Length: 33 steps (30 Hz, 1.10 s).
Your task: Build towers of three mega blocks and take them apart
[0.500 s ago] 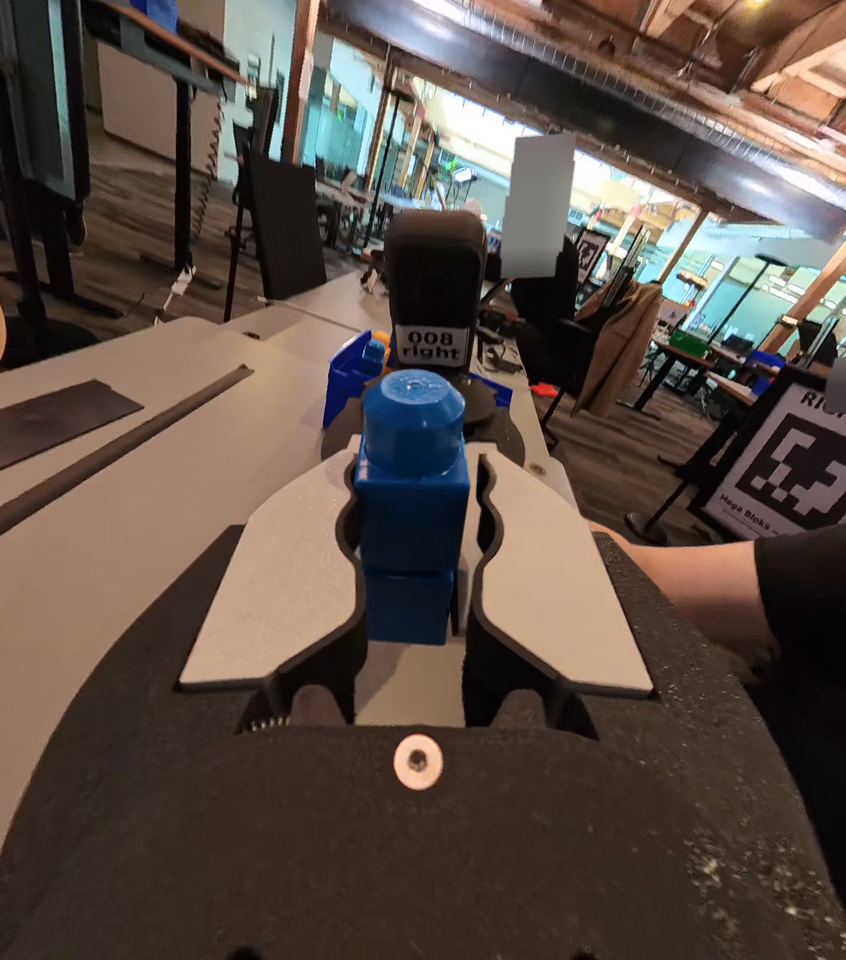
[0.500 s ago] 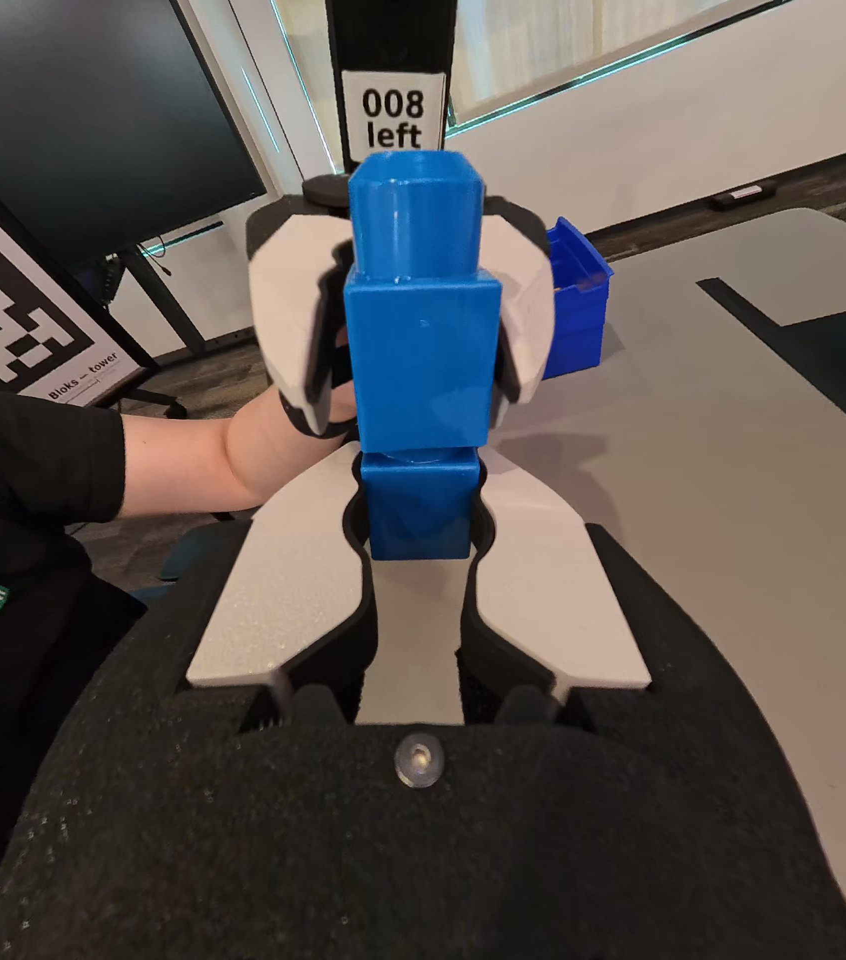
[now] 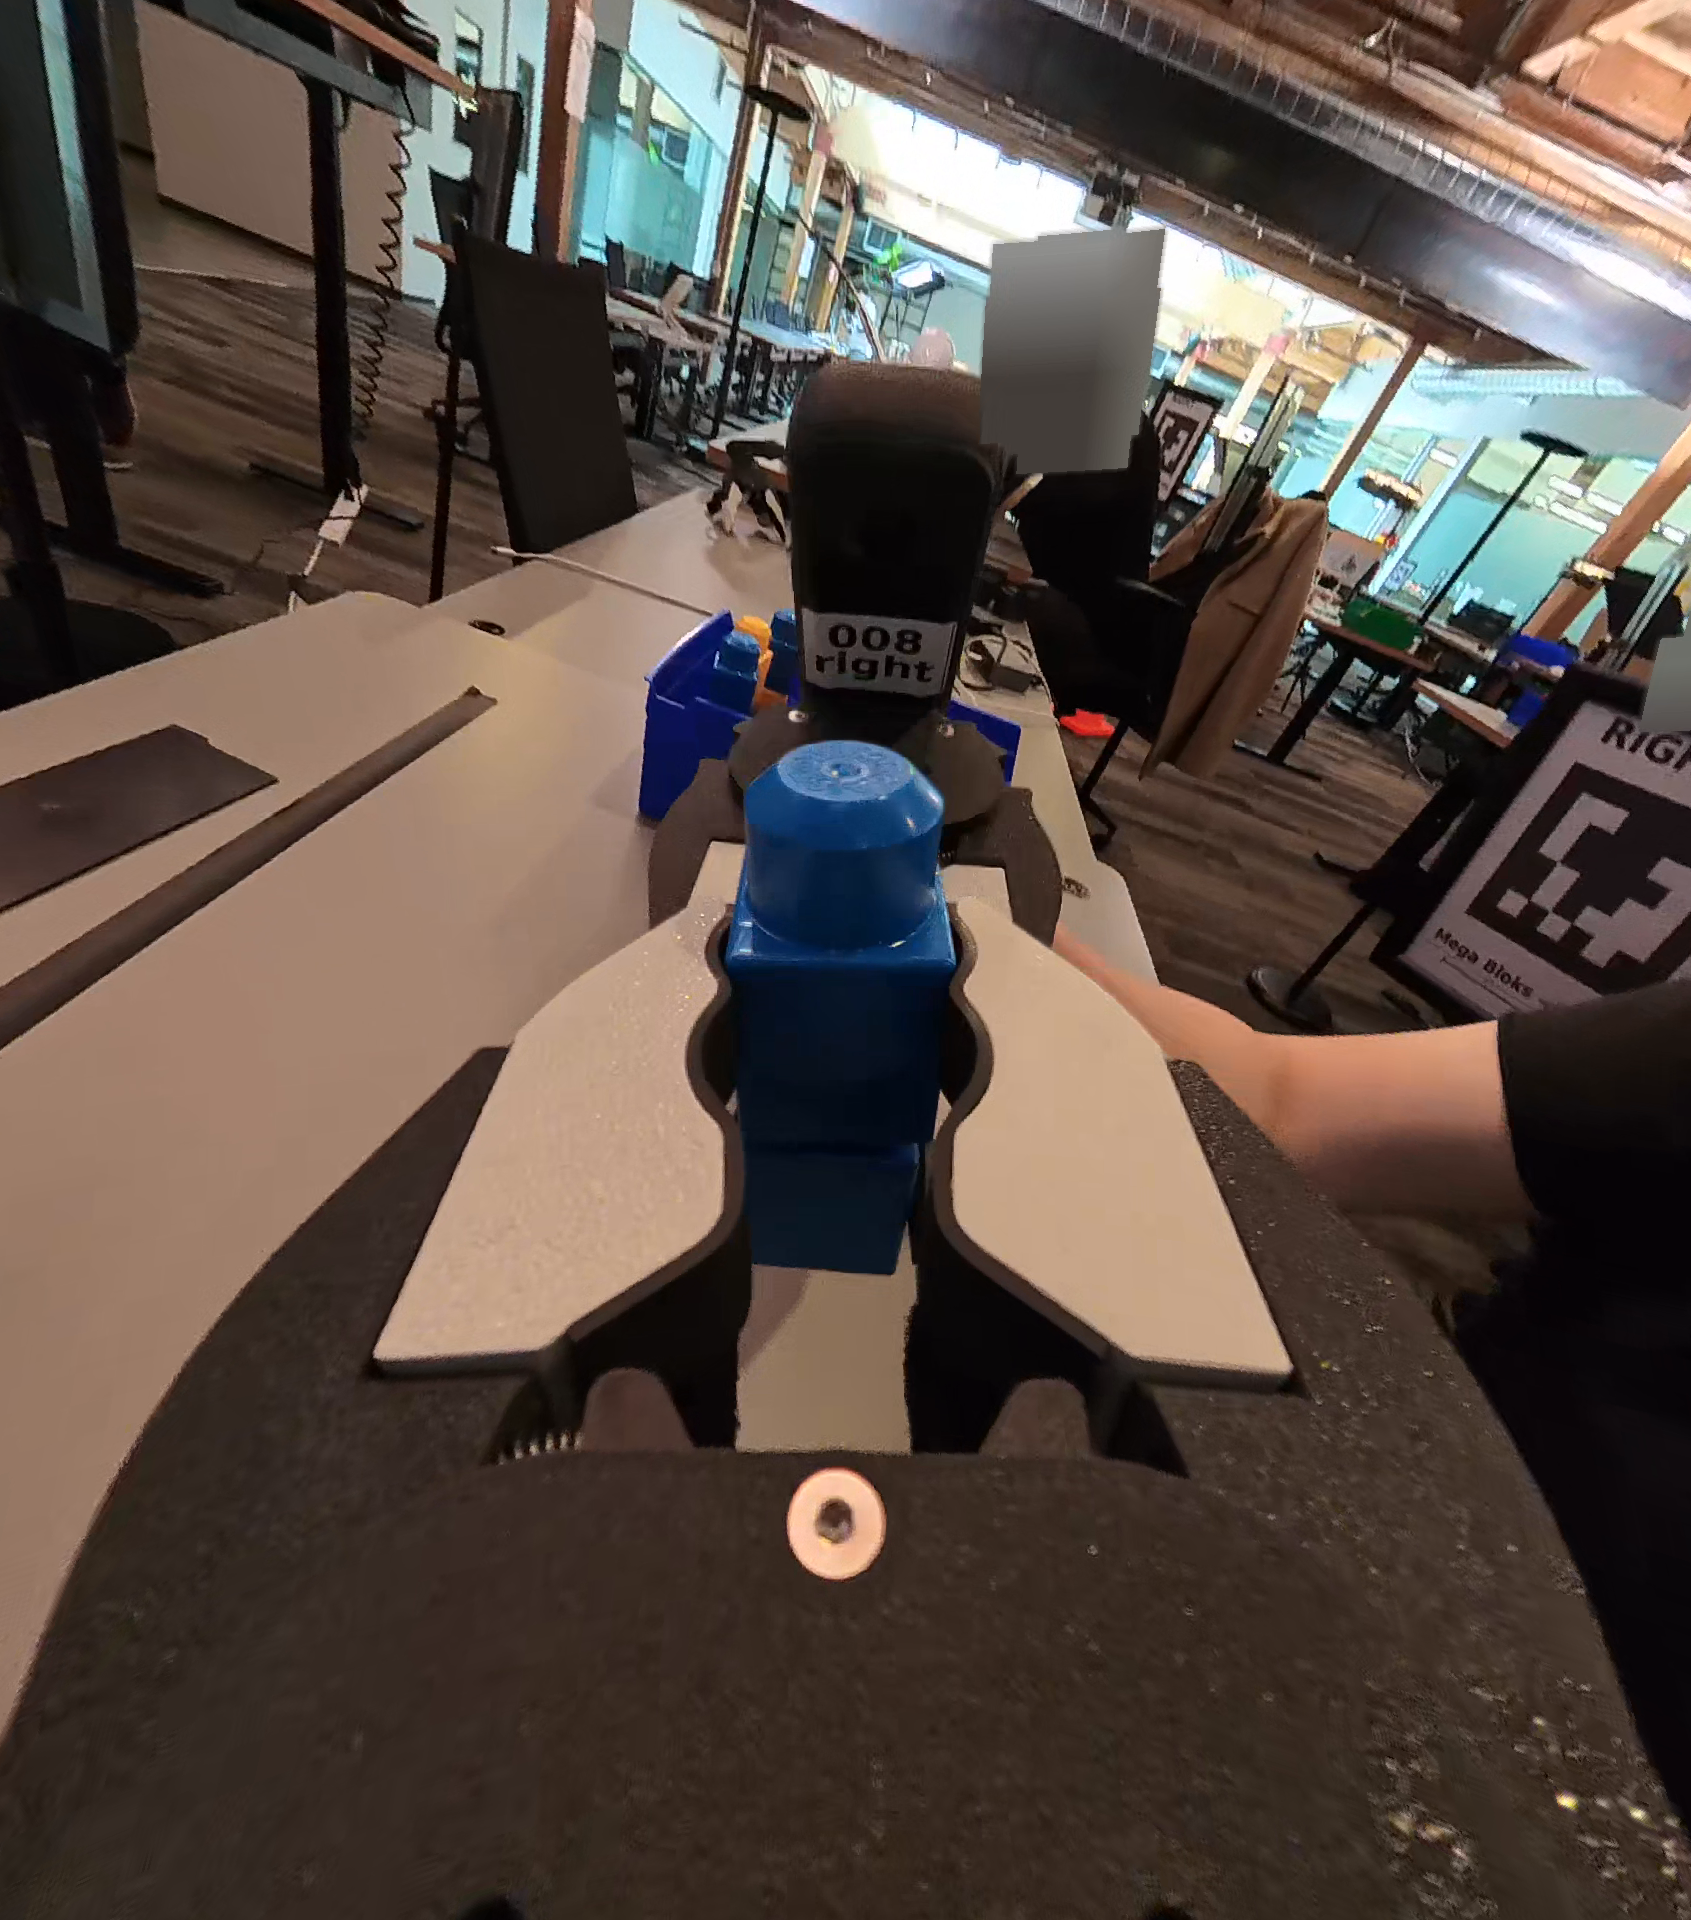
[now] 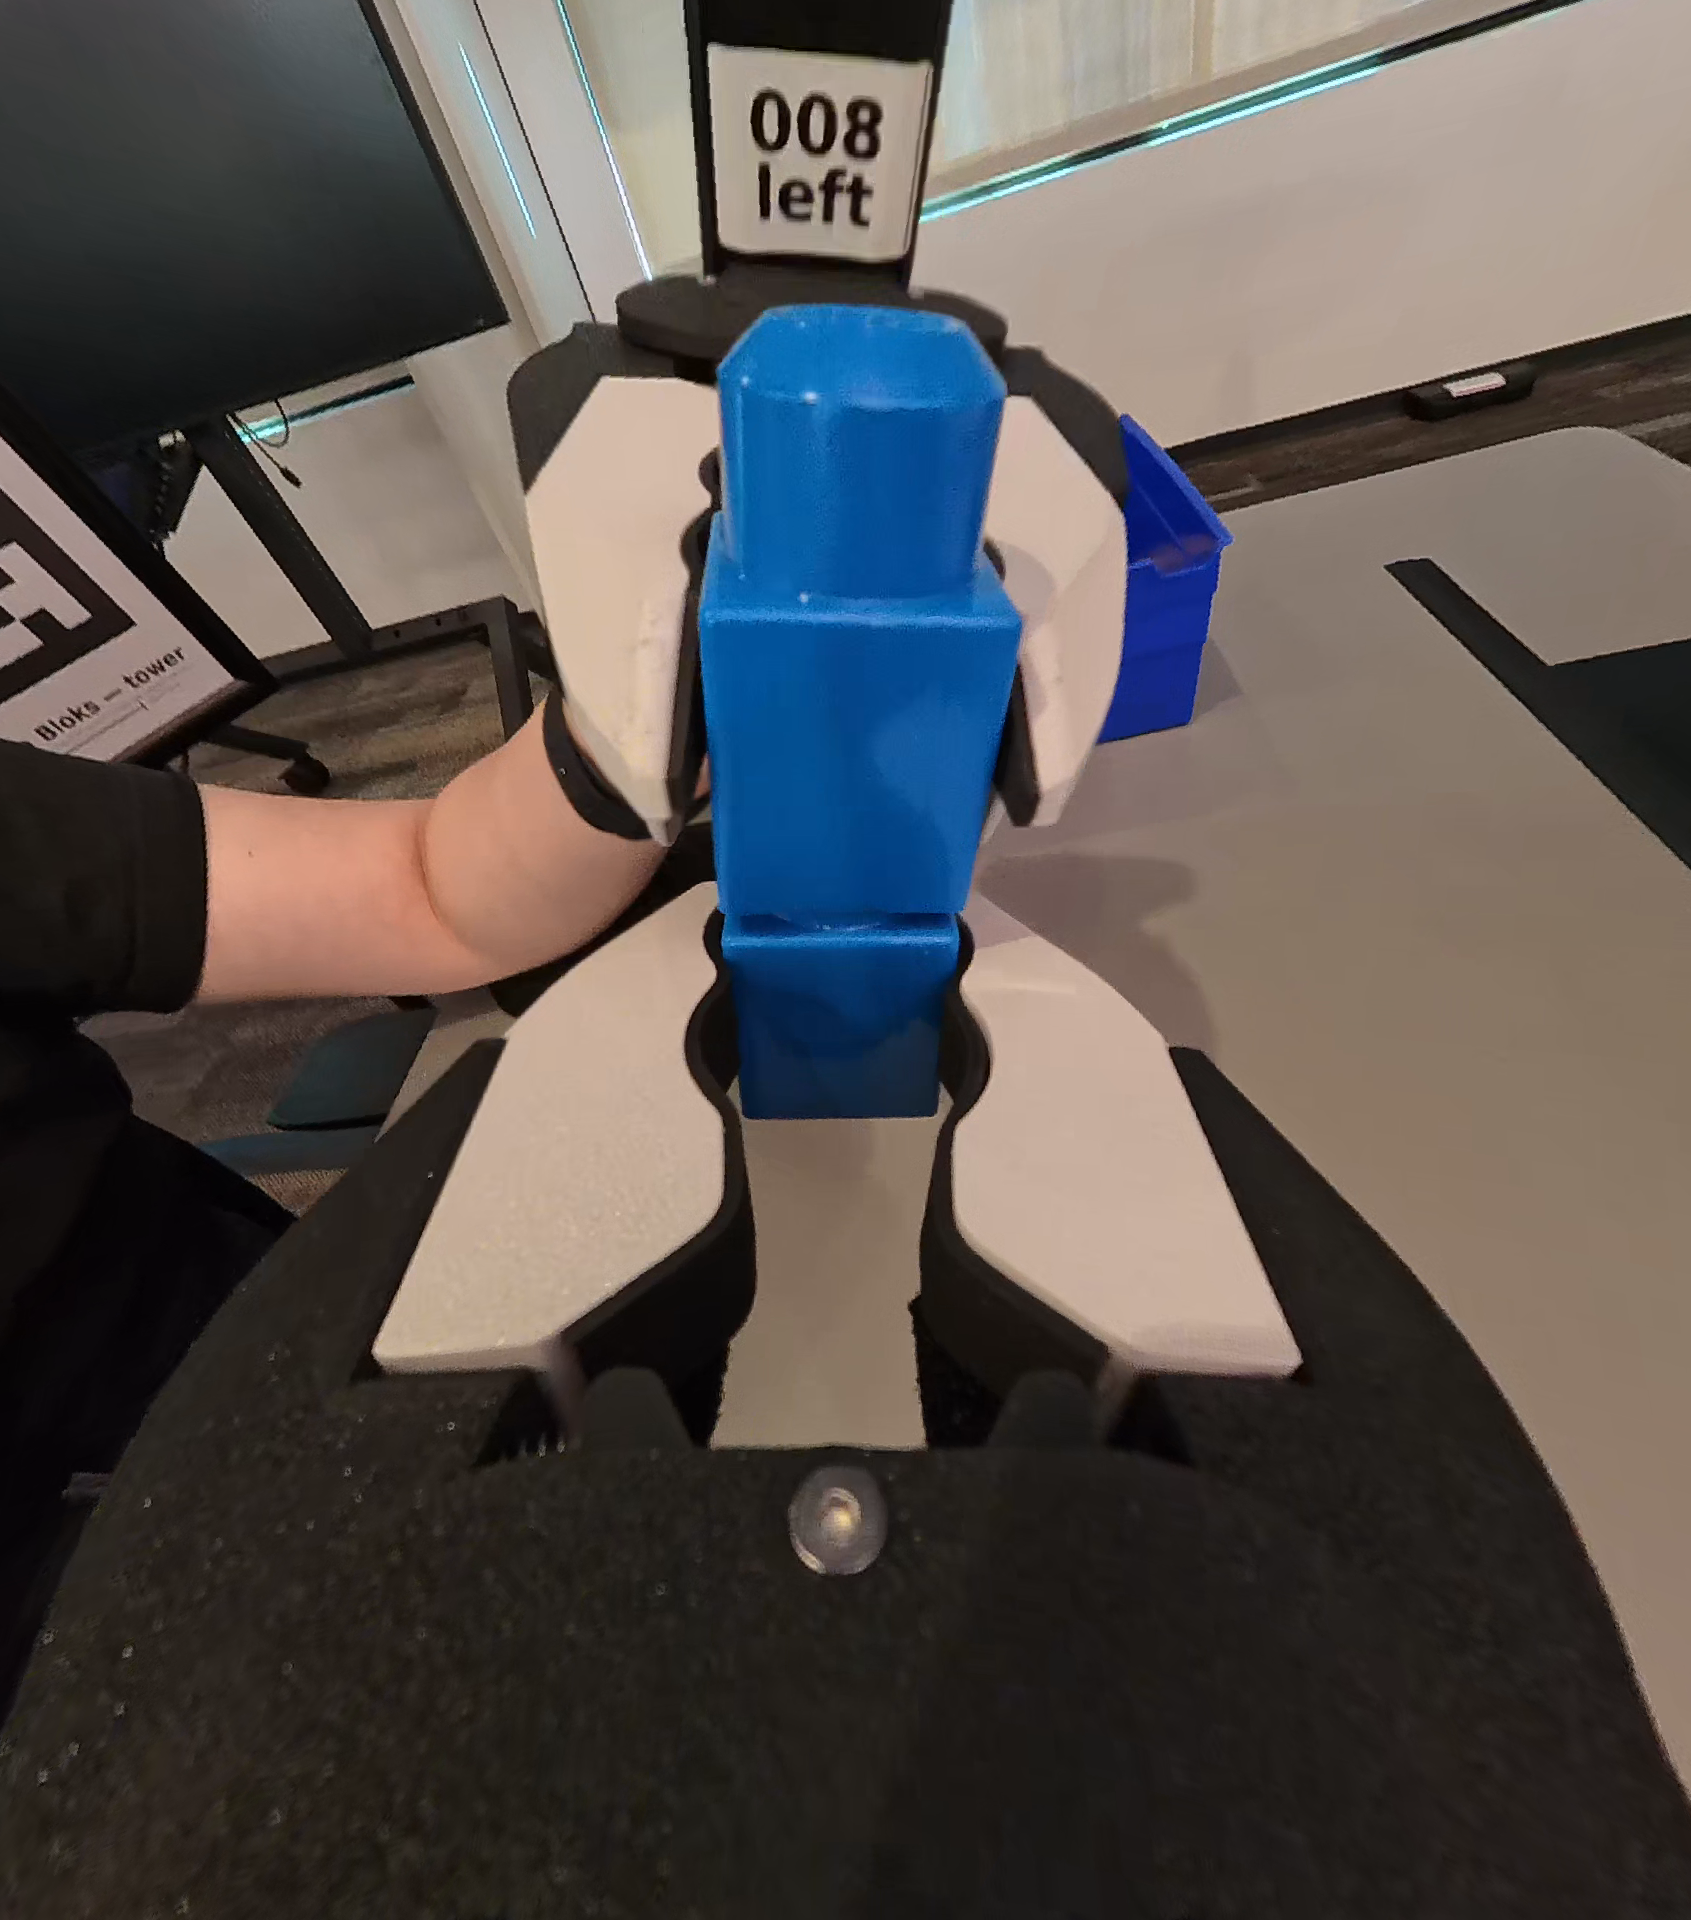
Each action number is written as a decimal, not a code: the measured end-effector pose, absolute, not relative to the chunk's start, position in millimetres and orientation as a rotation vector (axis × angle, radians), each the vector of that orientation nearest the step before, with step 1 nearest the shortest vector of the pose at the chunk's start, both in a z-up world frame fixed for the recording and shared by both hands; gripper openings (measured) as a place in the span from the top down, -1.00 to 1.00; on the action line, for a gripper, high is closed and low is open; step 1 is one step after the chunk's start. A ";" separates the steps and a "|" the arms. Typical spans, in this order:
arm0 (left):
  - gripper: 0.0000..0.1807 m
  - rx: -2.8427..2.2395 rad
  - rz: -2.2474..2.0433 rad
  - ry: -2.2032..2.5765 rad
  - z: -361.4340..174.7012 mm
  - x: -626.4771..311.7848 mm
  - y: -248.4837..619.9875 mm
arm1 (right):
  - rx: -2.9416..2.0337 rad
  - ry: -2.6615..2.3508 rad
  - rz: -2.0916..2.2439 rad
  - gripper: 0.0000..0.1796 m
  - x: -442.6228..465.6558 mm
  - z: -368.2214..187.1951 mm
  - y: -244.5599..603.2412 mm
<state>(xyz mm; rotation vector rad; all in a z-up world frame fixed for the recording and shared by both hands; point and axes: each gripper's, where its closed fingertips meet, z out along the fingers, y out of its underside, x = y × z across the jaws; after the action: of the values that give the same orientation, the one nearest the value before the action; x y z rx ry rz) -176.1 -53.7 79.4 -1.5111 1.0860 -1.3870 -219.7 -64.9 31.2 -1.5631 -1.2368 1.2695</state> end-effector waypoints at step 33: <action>0.60 -1.457 -1.471 1.015 81.5 -172.8 -50.9 | -1.519 -1.152 1.374 0.62 -220.5 39.1 -63.2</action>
<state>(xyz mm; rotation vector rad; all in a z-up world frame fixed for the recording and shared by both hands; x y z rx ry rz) -172.8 -50.9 81.5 -1.4566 1.0148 -1.4713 -220.5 -63.2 39.1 -1.5190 -1.1515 1.3739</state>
